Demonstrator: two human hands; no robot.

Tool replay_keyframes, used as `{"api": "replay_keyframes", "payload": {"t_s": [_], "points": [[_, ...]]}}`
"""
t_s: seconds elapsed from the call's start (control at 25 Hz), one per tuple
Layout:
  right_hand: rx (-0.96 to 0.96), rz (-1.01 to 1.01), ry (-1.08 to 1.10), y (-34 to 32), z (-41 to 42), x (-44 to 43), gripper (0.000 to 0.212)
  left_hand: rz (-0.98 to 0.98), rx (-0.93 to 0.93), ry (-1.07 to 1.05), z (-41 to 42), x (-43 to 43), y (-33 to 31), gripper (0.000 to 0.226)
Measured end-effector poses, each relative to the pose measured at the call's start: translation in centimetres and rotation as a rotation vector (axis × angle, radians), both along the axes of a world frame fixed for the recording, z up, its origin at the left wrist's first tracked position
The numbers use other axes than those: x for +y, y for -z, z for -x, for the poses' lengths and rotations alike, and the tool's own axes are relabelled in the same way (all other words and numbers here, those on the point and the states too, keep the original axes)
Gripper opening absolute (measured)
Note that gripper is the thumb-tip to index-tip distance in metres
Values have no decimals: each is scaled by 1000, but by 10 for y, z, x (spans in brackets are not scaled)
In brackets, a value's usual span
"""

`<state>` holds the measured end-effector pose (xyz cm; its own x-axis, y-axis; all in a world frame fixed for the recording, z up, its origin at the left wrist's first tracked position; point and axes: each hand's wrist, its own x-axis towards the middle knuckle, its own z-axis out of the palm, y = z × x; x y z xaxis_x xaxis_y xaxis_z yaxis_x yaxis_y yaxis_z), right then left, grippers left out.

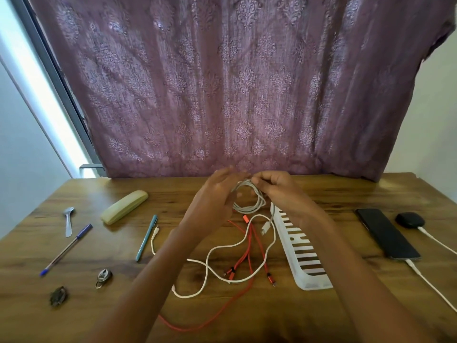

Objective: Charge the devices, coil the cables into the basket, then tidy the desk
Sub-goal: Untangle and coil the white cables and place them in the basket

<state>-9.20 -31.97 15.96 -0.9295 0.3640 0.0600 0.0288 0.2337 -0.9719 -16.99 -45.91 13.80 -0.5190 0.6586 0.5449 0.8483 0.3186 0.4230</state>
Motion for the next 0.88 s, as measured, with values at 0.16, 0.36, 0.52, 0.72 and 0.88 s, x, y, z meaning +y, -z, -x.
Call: {"api": "replay_keyframes", "payload": {"t_s": [0.16, 0.36, 0.52, 0.72, 0.88], "points": [[50, 6, -33, 2, -1, 5, 18, -48, -65, 24, -1, 2, -6, 32], [215, -282, 134, 4, -1, 9, 9, -109, -114, -58, -6, 1, -8, 17], [348, -633, 234, 5, -2, 16, 8, -149, -236, -193, -6, -3, -11, 12], [268, -332, 210, 11, 1, 9, 11, -230, -419, -226, -17, -1, -14, 13], [107, 315, 143, 8, 4, 2, 17, -300, -481, -283, -18, 0, -16, 14]]}}
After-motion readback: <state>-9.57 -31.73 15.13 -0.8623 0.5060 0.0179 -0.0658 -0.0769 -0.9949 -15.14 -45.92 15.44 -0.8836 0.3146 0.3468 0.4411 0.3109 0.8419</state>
